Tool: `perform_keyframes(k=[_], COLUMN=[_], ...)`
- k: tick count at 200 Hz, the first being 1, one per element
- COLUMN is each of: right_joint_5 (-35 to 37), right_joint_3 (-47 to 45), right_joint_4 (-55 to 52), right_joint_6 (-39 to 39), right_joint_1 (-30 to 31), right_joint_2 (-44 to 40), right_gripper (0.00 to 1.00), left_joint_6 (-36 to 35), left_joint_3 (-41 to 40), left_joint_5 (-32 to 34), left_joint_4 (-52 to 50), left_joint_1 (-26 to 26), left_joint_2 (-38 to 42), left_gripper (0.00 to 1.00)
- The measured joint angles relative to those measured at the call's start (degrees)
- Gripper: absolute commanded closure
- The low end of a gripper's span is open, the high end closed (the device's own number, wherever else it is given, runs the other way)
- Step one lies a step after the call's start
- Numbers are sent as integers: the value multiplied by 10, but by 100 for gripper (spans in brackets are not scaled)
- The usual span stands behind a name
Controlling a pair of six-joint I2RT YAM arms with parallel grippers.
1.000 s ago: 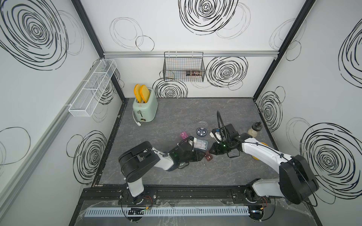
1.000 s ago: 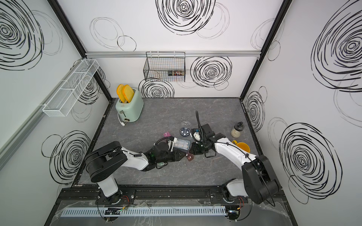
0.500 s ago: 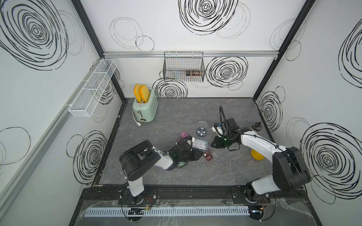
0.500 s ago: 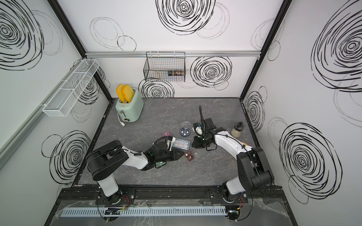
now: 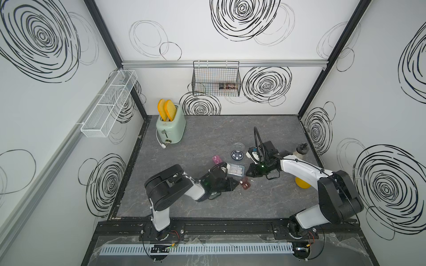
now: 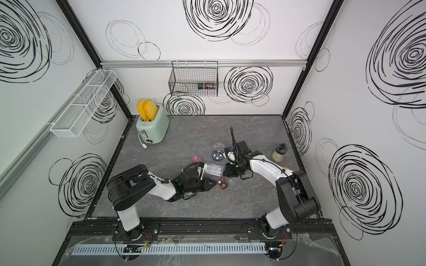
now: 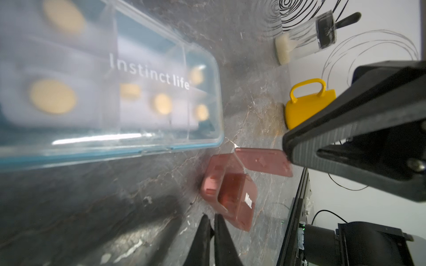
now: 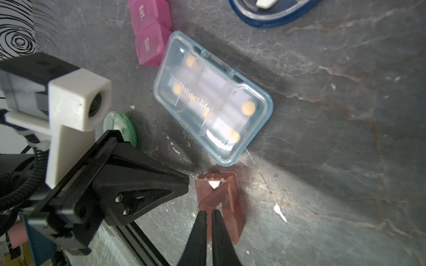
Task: Close pillboxes
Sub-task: Close the pillbox at the center of the board.
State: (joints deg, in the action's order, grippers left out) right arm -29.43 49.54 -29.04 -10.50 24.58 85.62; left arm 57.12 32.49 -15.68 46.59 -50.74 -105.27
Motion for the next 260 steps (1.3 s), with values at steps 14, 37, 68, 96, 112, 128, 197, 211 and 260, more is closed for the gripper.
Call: perform_keyframes(k=[14,37,68,96,112,128,197,211,260], right_joint_5=[0,-2,-4,-9,-12,-13,-14,-14,-14], right_joint_3=[-2,-7,-13,-23,-28,-31,-42,-45,-51], right_joint_4=[2,5,12,17,19,24,43,47,58], right_joint_6=[0,-4,-10,-13,-16,-19,-24,-24,-28], right_joint_1=[3,6,11,16,20,22,27,28,31], right_joint_2=[0,0,0,0,0,0,9,17,23], right_gripper=[89,90,90,90,90,90,90,90,90], left_joint_6=[0,0,1,1,1,1,2,3,4], left_joint_3=[0,4,10,11,12,14,16,16,16], left_joint_5=[0,0,0,0,0,0,0,0,1], left_joint_4=[0,0,0,0,0,0,1,1,3], left_joint_1=[-1,-5,-6,-6,-6,-6,-6,-6,-6], left_joint_2=[-3,-9,-15,-16,-16,-16,-16,-16,-16], left_gripper=[88,88,88,88,88,88,89,89,89])
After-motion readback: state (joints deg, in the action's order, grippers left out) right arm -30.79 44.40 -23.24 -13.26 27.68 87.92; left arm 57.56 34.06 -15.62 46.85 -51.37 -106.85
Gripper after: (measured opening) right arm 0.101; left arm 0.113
